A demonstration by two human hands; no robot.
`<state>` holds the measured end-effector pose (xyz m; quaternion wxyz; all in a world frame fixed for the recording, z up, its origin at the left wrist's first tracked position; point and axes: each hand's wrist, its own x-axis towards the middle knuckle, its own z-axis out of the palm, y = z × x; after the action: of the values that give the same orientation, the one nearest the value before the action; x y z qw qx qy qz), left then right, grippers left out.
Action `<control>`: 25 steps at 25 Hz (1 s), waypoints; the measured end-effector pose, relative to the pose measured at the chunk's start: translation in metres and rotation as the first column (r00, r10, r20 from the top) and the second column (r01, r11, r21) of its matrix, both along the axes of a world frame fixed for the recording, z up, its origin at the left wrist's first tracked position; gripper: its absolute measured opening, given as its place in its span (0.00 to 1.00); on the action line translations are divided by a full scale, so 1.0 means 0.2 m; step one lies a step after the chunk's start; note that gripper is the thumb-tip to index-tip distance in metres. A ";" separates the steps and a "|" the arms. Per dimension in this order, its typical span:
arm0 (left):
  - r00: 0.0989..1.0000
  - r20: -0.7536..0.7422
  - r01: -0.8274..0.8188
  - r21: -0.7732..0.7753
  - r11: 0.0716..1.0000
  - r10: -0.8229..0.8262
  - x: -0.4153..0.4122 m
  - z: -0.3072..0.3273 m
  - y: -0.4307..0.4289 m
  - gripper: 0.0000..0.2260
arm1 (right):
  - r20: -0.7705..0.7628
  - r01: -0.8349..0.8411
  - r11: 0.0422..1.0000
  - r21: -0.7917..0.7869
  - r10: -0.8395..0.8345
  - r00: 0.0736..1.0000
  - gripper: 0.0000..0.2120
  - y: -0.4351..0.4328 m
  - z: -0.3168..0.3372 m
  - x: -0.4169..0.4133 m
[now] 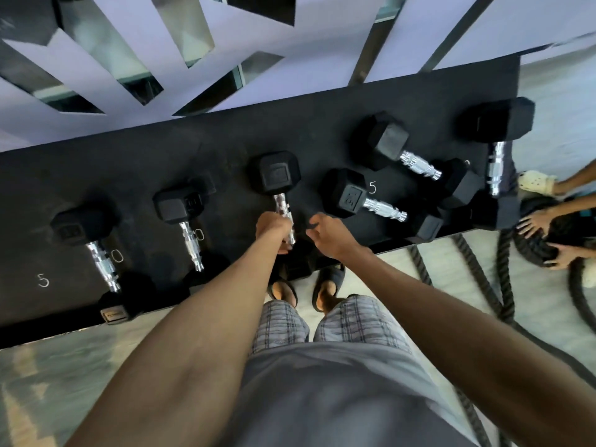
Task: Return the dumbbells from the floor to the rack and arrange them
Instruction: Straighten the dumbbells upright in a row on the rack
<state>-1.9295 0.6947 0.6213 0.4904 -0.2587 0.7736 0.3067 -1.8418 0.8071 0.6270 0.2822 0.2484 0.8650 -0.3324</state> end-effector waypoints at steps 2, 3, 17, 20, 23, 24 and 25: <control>0.980 0.198 -0.049 0.124 0.991 0.023 0.07 0.10 0.07 0.11 | -0.010 -0.048 0.997 0.061 0.049 0.999 0.14 0.16 0.04 0.08; 0.970 0.242 -0.061 0.174 0.983 0.017 0.10 0.14 0.12 0.12 | -0.016 -0.061 0.994 0.088 0.063 0.998 0.13 0.24 0.07 0.11; 0.741 0.304 -0.672 0.316 0.670 0.599 0.50 0.02 1.03 0.20 | -0.277 -0.102 0.873 0.476 0.259 0.925 0.21 1.26 0.10 0.13; 0.639 0.231 -0.763 0.309 0.567 0.734 0.51 -0.01 1.14 0.20 | -0.208 -0.171 0.940 0.294 0.238 0.949 0.26 1.35 0.04 0.04; 0.521 0.227 -0.839 0.310 0.447 0.822 0.46 -0.07 1.14 0.17 | -0.165 -0.160 0.973 0.164 0.187 0.968 0.21 1.37 -0.02 -0.08; 0.493 0.240 -0.855 0.309 0.416 0.836 0.44 -0.09 1.14 0.14 | -0.143 -0.154 0.977 0.149 0.175 0.974 0.18 1.37 -0.03 -0.11; 0.472 0.256 -0.868 0.302 0.394 0.844 0.42 -0.11 1.14 0.11 | -0.118 -0.148 0.978 0.148 0.166 0.979 0.17 1.37 -0.05 -0.15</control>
<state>-1.8460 0.9232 0.5993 0.3273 -0.5242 0.4364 0.6539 -1.8710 1.0802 0.6163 0.2328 0.1762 0.9194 -0.2635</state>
